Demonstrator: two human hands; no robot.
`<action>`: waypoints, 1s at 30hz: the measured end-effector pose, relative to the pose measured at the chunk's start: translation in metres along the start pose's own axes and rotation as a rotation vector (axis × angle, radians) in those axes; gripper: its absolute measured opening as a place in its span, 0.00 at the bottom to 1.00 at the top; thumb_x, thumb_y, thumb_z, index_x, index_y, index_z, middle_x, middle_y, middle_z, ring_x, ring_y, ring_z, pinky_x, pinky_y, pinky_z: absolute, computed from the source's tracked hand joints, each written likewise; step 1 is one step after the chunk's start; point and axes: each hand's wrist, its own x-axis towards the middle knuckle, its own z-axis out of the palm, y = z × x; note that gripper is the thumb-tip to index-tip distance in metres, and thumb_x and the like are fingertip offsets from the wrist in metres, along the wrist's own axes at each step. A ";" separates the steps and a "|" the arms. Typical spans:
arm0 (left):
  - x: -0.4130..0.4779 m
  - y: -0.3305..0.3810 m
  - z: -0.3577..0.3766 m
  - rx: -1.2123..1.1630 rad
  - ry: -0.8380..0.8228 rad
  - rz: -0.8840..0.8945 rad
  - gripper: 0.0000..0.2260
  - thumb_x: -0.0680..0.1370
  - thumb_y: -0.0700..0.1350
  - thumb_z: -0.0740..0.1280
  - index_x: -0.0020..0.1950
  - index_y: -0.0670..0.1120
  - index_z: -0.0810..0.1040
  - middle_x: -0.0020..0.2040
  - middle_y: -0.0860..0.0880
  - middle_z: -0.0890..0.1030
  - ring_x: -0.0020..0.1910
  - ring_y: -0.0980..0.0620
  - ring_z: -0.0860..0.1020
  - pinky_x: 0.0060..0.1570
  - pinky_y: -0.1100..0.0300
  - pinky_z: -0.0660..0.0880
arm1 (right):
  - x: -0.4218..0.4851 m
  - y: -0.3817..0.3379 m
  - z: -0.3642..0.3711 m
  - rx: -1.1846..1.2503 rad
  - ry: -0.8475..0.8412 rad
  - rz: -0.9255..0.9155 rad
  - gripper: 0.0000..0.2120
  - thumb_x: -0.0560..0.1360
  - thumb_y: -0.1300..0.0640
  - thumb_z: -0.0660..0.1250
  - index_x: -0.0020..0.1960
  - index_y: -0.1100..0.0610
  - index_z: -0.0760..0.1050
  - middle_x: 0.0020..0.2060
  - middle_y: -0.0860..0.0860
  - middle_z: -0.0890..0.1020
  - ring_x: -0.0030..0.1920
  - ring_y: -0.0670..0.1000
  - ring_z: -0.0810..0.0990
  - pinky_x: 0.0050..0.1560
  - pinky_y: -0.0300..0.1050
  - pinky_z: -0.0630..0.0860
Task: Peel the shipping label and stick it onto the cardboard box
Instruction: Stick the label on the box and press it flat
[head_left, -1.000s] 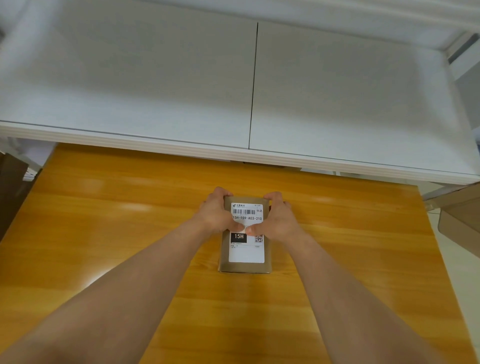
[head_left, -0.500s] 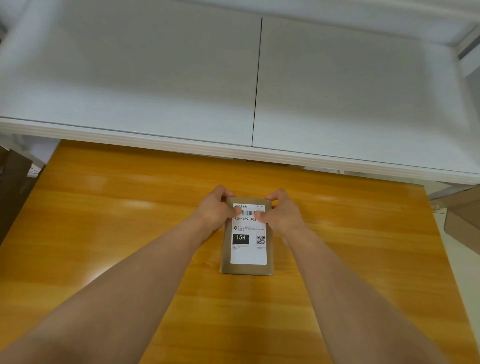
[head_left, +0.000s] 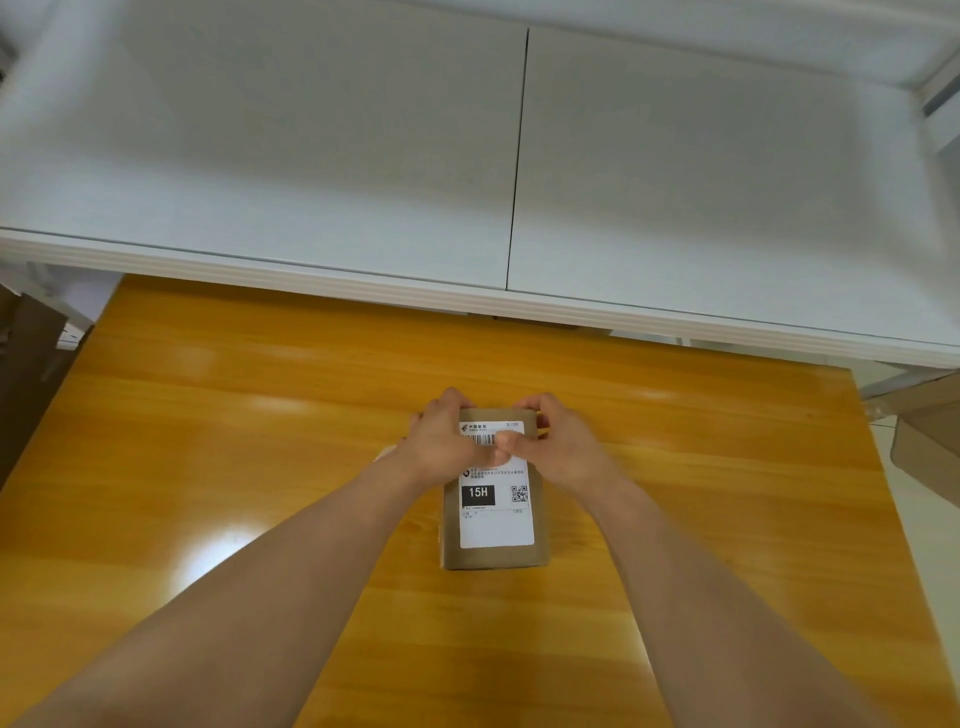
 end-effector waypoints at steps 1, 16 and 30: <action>-0.001 0.000 0.001 -0.031 0.003 0.003 0.32 0.54 0.66 0.74 0.53 0.55 0.70 0.54 0.49 0.80 0.57 0.43 0.77 0.55 0.42 0.78 | -0.001 -0.001 0.000 0.009 0.035 -0.009 0.19 0.73 0.53 0.75 0.61 0.52 0.74 0.50 0.50 0.79 0.44 0.48 0.81 0.37 0.39 0.77; -0.005 0.005 0.012 -0.231 0.137 0.065 0.07 0.79 0.48 0.67 0.53 0.48 0.72 0.55 0.41 0.80 0.50 0.41 0.82 0.45 0.46 0.81 | 0.000 -0.004 0.016 -0.053 0.294 -0.003 0.08 0.81 0.54 0.61 0.56 0.50 0.77 0.43 0.51 0.83 0.42 0.53 0.82 0.42 0.53 0.81; -0.007 0.024 0.006 -0.067 0.192 0.012 0.09 0.75 0.46 0.71 0.53 0.45 0.82 0.48 0.46 0.84 0.48 0.45 0.82 0.46 0.52 0.80 | -0.008 -0.006 0.011 -0.088 0.292 0.057 0.09 0.79 0.54 0.64 0.58 0.51 0.77 0.44 0.50 0.83 0.41 0.52 0.81 0.42 0.48 0.79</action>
